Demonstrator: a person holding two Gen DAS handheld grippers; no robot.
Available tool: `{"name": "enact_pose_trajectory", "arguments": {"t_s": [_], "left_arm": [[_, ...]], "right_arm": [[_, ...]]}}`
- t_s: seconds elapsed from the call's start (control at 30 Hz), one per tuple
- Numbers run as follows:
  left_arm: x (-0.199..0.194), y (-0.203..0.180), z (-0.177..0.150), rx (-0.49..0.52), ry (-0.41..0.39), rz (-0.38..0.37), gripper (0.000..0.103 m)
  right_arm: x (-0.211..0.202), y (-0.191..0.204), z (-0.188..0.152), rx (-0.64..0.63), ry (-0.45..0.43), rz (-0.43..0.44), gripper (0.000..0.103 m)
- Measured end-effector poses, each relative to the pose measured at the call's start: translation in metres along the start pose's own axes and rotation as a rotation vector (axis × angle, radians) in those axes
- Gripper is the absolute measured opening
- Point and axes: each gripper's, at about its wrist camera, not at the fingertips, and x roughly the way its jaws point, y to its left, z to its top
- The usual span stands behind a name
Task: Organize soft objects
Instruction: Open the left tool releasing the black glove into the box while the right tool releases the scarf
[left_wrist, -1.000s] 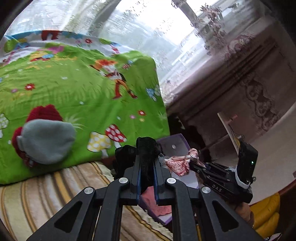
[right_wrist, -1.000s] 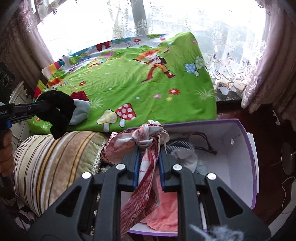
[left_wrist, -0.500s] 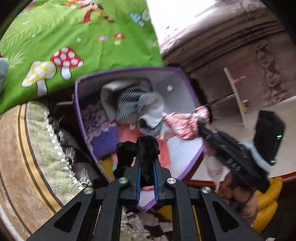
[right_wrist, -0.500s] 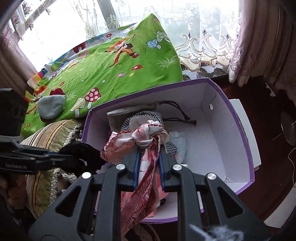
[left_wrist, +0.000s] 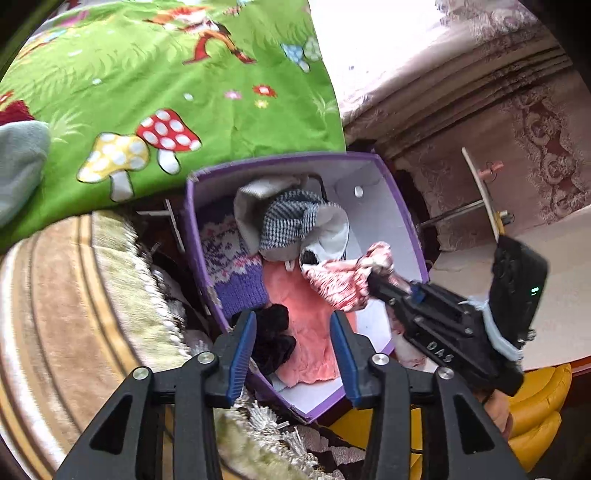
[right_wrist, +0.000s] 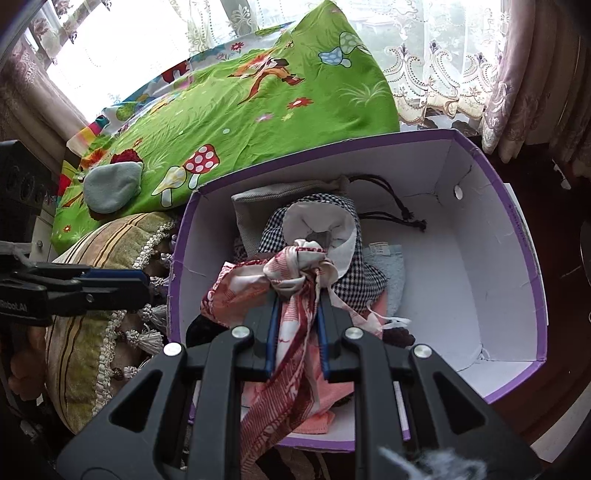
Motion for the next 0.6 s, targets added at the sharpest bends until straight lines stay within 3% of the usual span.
{"name": "enact_pose_trajectory", "arguments": {"t_s": [0.2, 0.33, 0.4, 0.43, 0.47, 0.6], "left_arm": [[-0.037, 0.023, 0.005, -0.046, -0.111, 0.007, 0.047], [-0.053, 0.038, 0.005, -0.075, -0.156, 0.004, 0.048], [-0.058, 0.046, 0.005, -0.088, -0.164, 0.003, 0.048], [-0.060, 0.049, 0.005, -0.094, -0.166, 0.003, 0.048], [-0.061, 0.053, 0.006, -0.100, -0.168, 0.002, 0.048], [-0.067, 0.069, 0.003, -0.127, -0.181, -0.006, 0.048]], "right_arm": [[0.022, 0.011, 0.008, -0.029, 0.037, 0.007, 0.022], [0.042, 0.017, 0.016, -0.064, 0.057, -0.017, 0.028], [0.054, 0.018, 0.017, -0.080, 0.081, -0.058, 0.045], [0.058, 0.018, 0.016, -0.084, 0.097, -0.079, 0.062], [0.060, 0.019, 0.014, -0.094, 0.112, -0.091, 0.070], [0.052, 0.018, 0.005, -0.116, 0.137, -0.091, 0.074]]}}
